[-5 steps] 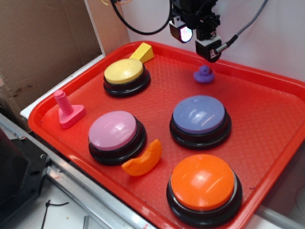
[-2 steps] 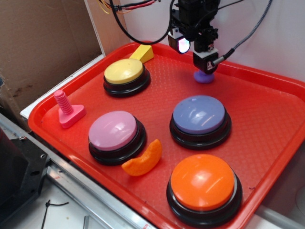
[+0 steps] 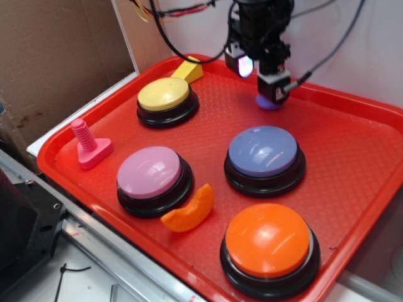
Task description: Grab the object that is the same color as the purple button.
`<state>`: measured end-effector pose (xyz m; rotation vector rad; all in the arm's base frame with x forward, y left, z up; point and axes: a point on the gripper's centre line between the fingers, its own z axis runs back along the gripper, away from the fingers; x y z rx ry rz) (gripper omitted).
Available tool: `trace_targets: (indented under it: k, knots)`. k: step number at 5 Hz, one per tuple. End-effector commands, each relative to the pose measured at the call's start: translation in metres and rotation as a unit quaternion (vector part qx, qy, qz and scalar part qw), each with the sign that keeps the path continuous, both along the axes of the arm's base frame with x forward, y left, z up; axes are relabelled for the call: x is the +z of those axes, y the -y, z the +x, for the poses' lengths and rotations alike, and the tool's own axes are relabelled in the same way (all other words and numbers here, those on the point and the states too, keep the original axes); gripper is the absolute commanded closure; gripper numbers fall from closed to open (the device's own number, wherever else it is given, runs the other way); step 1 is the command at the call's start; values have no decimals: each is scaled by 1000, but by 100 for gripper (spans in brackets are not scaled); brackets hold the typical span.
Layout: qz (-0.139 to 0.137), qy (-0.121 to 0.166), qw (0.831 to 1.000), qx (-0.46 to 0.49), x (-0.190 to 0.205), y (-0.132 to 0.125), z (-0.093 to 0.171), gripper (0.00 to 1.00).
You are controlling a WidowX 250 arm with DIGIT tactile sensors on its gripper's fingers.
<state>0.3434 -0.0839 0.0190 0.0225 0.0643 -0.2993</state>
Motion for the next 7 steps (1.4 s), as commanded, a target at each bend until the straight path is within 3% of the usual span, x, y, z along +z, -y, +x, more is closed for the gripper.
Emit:
trace_targets:
  k: [1,3,4,6,7]
  knots:
    - [0,-48,999,-7,-26,10,9,100]
    - [6,-45,999,12,-21,7,8,100]
    - [-17,-38,995,93,29,-7,-10,100]
    - [-49,-60,980,184,129,-6,-51,100]
    - [-73,-30,977,198,177,-8,-68,100]
